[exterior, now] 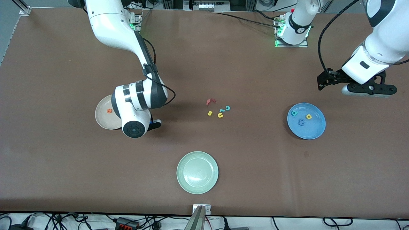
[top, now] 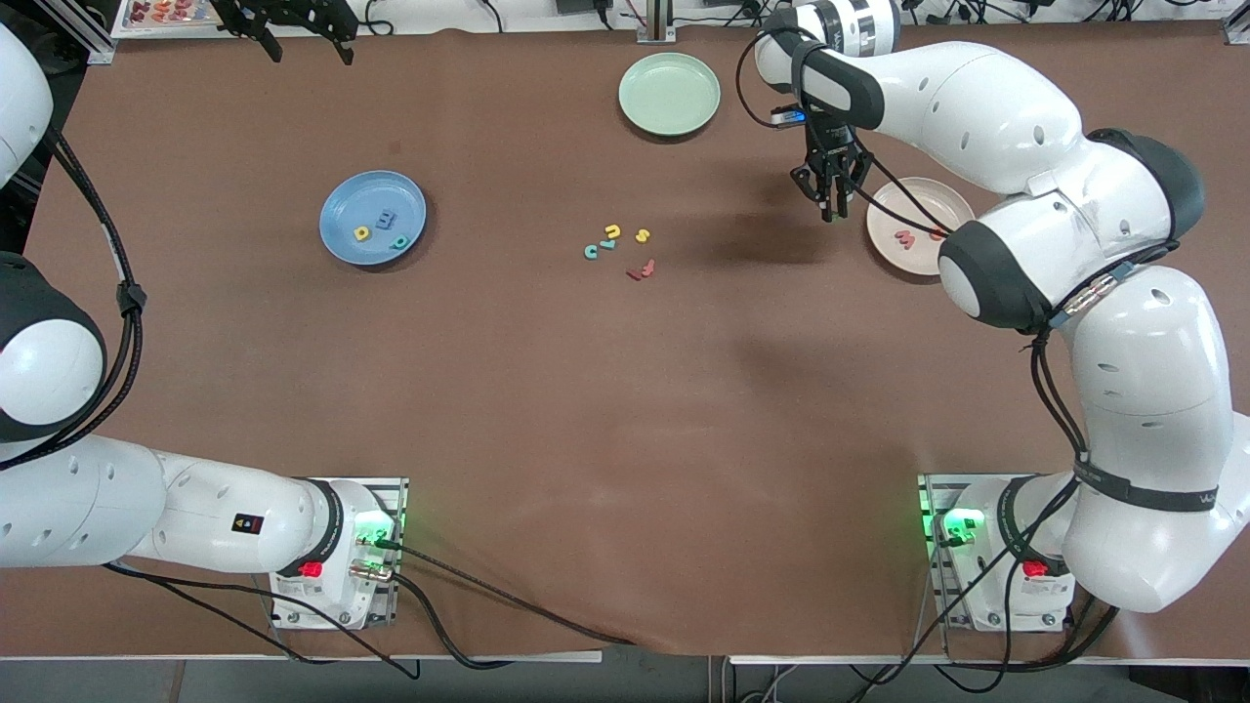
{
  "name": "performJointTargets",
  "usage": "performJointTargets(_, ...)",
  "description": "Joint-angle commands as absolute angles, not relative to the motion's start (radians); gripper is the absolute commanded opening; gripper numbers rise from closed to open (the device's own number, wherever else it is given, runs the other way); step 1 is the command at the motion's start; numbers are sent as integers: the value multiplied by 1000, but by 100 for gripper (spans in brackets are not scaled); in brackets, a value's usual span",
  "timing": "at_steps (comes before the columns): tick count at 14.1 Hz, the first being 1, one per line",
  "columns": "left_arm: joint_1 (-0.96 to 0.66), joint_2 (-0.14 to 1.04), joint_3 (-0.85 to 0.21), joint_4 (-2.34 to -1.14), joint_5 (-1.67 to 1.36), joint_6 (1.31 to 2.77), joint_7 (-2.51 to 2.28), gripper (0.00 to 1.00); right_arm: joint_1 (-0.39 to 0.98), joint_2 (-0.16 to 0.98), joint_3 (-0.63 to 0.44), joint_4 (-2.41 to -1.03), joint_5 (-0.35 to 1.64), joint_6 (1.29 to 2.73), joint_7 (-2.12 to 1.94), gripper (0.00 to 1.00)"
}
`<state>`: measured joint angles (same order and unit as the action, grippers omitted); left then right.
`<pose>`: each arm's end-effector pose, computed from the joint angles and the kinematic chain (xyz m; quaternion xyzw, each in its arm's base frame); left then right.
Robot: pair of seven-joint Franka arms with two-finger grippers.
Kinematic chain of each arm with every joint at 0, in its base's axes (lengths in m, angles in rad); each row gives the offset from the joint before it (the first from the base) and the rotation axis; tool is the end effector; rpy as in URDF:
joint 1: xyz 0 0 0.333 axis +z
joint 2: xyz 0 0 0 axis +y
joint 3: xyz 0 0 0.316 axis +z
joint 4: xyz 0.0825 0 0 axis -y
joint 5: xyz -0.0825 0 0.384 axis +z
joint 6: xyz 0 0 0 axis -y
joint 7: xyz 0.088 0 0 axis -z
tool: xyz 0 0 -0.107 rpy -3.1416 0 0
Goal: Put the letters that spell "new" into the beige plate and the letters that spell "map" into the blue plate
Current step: 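Lower the green letter onto the white plate and open the right gripper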
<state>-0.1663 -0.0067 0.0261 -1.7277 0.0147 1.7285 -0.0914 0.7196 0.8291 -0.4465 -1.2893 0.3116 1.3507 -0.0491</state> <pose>0.5559 -0.0770 0.5673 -0.9996 0.0255 -0.0046 0.0067 0.5982 0.2705 0.2487 0.9310 0.1370 -0.3333 0.0578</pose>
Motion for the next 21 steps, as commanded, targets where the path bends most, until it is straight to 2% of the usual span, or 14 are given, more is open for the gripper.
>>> performJointTargets(1,-163,-25,23,-1733,-6,1712,-81,100,706,816,-445,-1289,330,1331,-61,18)
performJointTargets(4,-163,-25,21,-1732,-6,1712,-83,100,678,816,-446,-1289,331,1336,-52,18)
performJointTargets(6,-161,-25,23,-1732,-6,1712,-80,100,602,816,-443,-1301,333,1344,-58,18)
performJointTargets(10,-163,-25,14,-1733,-6,1704,-86,100,523,821,-445,-1377,321,1385,-58,18)
performJointTargets(14,-163,-25,14,-1733,-6,1704,-86,100,522,822,-445,-1478,319,1477,-58,18)
performJointTargets(17,-161,-25,14,-1733,-6,1704,-86,100,525,824,-442,-1526,321,1519,-58,22)
performJointTargets(18,-163,-26,11,-1733,-6,1704,-86,100,526,824,-440,-1529,322,1523,-58,28)
performJointTargets(19,-161,-26,6,-1733,-6,1703,-86,100,523,825,-440,-1529,322,1525,-57,45)
performJointTargets(20,-157,-26,8,-1733,-6,1703,-84,100,517,825,-442,-1526,327,1523,-54,79)
performJointTargets(21,-153,-26,8,-1733,-6,1703,-81,100,517,822,-443,-1519,324,1520,-46,100)
